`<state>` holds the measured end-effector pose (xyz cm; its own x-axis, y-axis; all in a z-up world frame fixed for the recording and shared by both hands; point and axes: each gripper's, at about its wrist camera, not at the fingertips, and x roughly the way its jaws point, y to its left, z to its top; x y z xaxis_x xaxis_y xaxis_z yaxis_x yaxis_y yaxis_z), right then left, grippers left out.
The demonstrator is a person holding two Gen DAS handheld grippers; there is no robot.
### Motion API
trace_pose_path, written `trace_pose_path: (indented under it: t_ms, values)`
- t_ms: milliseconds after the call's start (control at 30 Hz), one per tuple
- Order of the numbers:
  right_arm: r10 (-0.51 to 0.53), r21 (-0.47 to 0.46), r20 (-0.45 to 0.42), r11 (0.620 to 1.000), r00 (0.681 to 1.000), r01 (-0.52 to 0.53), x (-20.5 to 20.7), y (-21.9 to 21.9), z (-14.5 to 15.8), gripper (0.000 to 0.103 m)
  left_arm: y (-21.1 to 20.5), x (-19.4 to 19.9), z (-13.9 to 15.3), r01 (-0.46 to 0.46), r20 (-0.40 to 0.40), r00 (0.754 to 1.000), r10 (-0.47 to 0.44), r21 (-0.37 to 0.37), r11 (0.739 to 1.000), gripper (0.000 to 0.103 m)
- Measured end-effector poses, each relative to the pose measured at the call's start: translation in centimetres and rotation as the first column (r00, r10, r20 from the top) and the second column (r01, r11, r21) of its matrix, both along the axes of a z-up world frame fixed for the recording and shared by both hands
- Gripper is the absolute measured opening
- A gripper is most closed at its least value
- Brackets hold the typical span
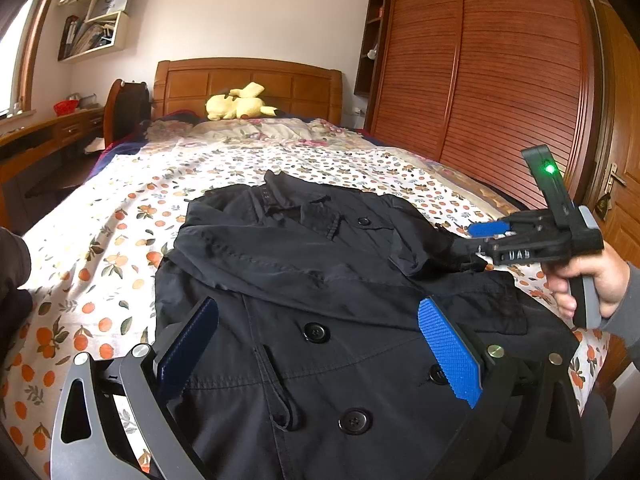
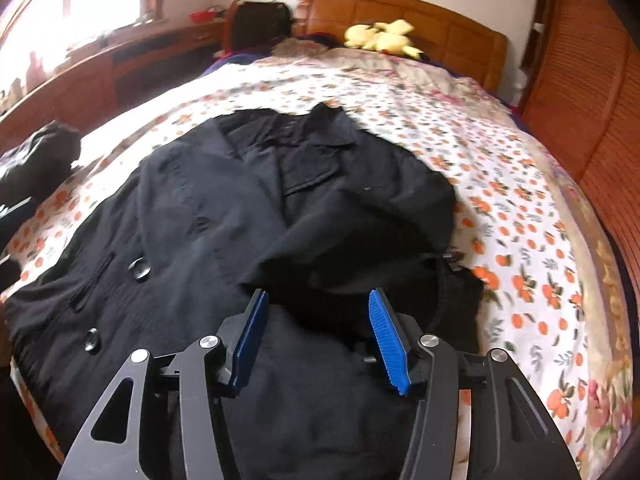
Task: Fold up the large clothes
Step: 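Grasp the coat's side edge beside the sleeve with the right tool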
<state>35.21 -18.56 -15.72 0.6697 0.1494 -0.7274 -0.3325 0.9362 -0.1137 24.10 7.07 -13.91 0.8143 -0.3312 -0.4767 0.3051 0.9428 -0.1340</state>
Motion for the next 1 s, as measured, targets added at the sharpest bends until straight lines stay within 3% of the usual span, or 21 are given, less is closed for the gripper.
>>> trace_pose_path:
  t_ms: [300,733,800,867,933,967,1000]
  values:
    - [-0.194,0.015,-0.005,0.981,0.981,0.194,3.6,-6.2,-0.8,0.064,0.1,0.2,-0.1,-0.007,-0.001,1.000,0.007,0.007,1.000,0.101]
    - [-0.270,0.079,-0.222,0.953,0.937,0.294,6.9,-9.7,-7.1,0.071,0.3,0.4,-0.2,-0.011,-0.007,1.000,0.011,0.020,1.000,0.101]
    - [-0.260,0.096,-0.238,0.952,0.936,0.289,6.9,-9.8,-7.3,0.064,0.3,0.3,-0.2,-0.010,-0.006,1.000,0.010,0.024,1.000,0.101]
    - [-0.253,0.098,-0.240,0.954,0.937,0.282,6.8,-9.7,-7.2,0.038,0.3,0.3,-0.2,-0.010,-0.007,1.000,0.010,0.026,1.000,0.101]
    - [-0.254,0.075,-0.229,0.958,0.940,0.277,6.5,-9.5,-7.0,0.024,0.4,0.0,-0.3,-0.012,-0.005,1.000,0.012,0.031,0.999,0.101]
    - [-0.253,0.061,-0.206,0.961,0.945,0.270,6.2,-9.4,-6.6,0.014,0.5,-0.2,-0.3,-0.014,-0.005,1.000,0.014,0.033,0.999,0.101]
    - [-0.266,0.029,-0.142,0.962,0.953,0.272,5.6,-9.1,-5.8,0.013,0.7,-0.4,-0.3,-0.017,-0.003,1.000,0.017,0.037,0.999,0.101]
